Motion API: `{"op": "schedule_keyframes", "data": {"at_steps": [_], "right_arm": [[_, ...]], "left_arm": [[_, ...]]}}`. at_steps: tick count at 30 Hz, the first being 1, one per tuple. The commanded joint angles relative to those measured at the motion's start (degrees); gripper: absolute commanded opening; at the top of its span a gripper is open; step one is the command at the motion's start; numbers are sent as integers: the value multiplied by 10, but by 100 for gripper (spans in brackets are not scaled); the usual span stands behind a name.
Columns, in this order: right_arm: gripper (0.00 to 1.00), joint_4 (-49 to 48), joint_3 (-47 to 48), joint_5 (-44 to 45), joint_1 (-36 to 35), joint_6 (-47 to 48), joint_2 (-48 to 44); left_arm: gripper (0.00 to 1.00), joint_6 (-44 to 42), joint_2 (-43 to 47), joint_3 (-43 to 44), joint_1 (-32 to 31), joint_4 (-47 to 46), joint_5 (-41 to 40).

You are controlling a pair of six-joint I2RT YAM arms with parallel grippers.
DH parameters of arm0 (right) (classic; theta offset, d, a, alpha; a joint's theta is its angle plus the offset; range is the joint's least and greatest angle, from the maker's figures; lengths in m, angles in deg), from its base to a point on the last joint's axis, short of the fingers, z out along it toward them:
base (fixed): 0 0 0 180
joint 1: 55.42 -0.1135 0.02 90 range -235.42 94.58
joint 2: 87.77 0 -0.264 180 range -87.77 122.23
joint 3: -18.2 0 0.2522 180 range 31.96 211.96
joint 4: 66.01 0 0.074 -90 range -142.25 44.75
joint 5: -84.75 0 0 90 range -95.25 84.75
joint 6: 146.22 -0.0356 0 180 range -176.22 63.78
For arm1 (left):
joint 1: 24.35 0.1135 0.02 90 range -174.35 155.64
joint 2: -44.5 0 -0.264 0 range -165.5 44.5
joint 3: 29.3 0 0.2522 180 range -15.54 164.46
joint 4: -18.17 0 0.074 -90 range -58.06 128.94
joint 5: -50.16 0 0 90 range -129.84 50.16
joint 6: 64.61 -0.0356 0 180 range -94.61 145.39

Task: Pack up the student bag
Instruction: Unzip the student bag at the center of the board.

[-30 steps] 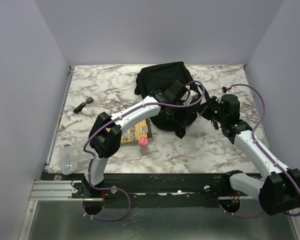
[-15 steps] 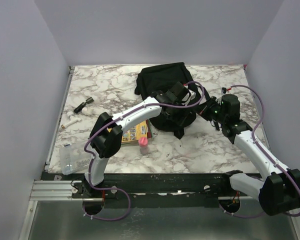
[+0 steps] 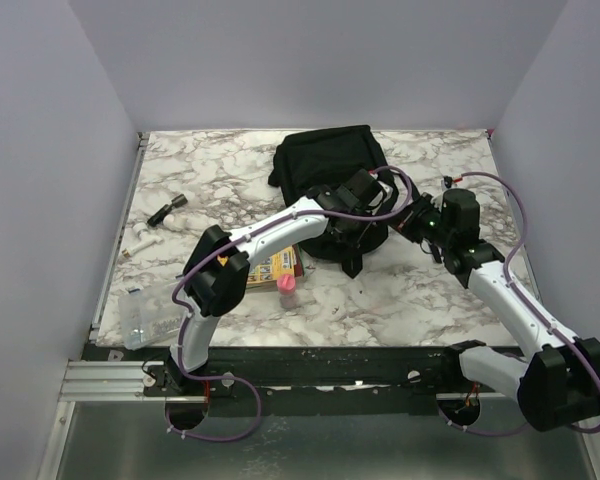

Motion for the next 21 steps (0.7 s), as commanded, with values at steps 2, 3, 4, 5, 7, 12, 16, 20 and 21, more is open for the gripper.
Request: {"op": "schedule_keyframes", "data": {"at_steps": [2, 3, 4, 5, 7, 12, 16, 20, 21], "right_arm": [[1, -27, 30, 16, 21, 33, 26], [1, -26, 33, 13, 28, 38, 34], [1, -44, 38, 7, 39, 42, 43], [1, -47, 44, -6, 51, 44, 56], [1, -65, 50, -29, 83, 45, 77], [1, -127, 69, -64, 156, 42, 147], [1, -166, 114, -59, 170, 26, 223], [1, -181, 173, -22, 177, 26, 295], [1, -185, 190, -24, 180, 24, 317]], "left_arm": [[0, -19, 34, -25, 2, 2, -91], [0, -23, 42, -34, 2, -1, -96], [0, -28, 52, -44, 2, -4, -100], [0, -32, 59, -51, 1, -8, -104], [0, -44, 72, -65, -2, -15, -115], [0, -67, 97, -89, -12, -40, -109], [0, -73, 104, -96, -20, -45, -101], [0, -75, 112, -109, -34, -48, -100], [0, -76, 115, -115, -38, -50, -102]]}}
